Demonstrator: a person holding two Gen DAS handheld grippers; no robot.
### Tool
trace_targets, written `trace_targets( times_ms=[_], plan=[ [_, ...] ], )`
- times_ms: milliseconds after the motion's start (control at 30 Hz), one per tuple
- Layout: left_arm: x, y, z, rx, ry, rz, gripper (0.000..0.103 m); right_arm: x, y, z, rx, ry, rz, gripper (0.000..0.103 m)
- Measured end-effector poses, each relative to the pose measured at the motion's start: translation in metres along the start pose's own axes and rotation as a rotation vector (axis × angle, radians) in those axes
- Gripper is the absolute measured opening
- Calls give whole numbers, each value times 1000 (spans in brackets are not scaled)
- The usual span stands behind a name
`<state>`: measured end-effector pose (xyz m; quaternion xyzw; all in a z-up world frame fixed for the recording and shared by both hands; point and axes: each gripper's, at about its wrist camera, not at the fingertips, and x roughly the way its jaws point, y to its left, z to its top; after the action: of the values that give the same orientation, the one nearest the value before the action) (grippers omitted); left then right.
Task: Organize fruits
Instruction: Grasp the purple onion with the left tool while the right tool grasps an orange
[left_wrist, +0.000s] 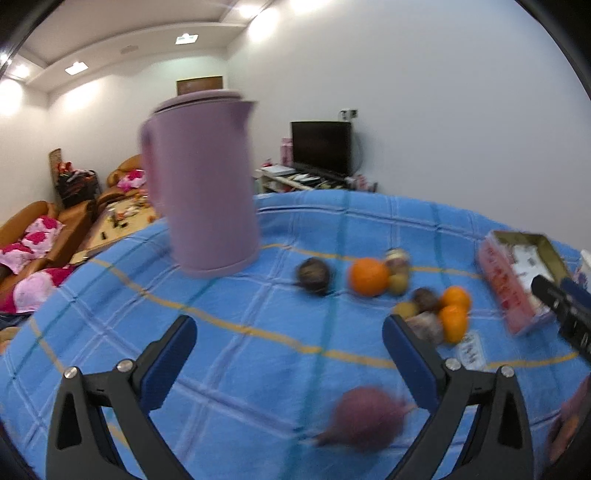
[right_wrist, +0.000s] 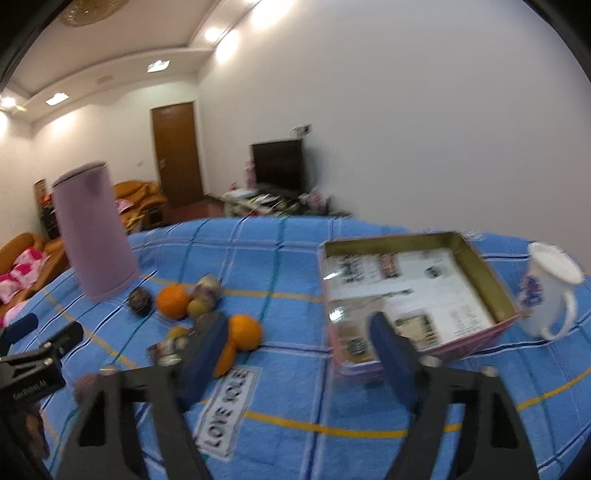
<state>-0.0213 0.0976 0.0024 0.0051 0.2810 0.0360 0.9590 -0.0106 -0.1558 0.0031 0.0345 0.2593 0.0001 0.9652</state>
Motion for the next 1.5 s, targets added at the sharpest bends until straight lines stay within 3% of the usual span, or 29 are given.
trace_targets(
  times_ms=[67,200,333,467,600,667,700,800,933,1167,1367,1400,1433,1500],
  plan=[
    [-1,13,-9,18,22,14,99,8,8,-3,-19,53,58,55],
    [-9,24,-23,47,49,-32,98,18,32,-13,-81,130,175,55],
    [-19,9,-26,115,44,-165,98,20,52,-22,-168,135,144,55],
    [-12,-15,-25,177,88,-274,99,25,45,-23,-132,161,146,55],
    [13,-32,-26,183,169,-265,97,32,30,-21,-80,189,144,55],
    [27,-36,-27,184,225,-254,82,34,27,-22,-58,215,166,55],
    [31,-36,-28,173,252,-267,79,36,27,-23,-53,226,174,55],
    [39,-33,-28,133,303,-322,56,40,30,-23,-54,247,193,55],
    [46,-26,-27,65,316,-359,56,45,34,-21,-66,260,180,55],
    [41,-20,-25,32,269,-327,55,79,44,-14,-64,342,175,55],
    [26,-14,-19,104,177,-228,55,100,52,-13,-64,374,155,54],
    [25,-13,-17,101,179,-230,55,100,55,-13,-87,375,144,49],
    [26,-11,-16,92,183,-233,55,99,58,-14,-105,373,147,37],
    [28,-12,-14,82,191,-226,55,93,63,-15,-132,366,162,37]
  ],
)
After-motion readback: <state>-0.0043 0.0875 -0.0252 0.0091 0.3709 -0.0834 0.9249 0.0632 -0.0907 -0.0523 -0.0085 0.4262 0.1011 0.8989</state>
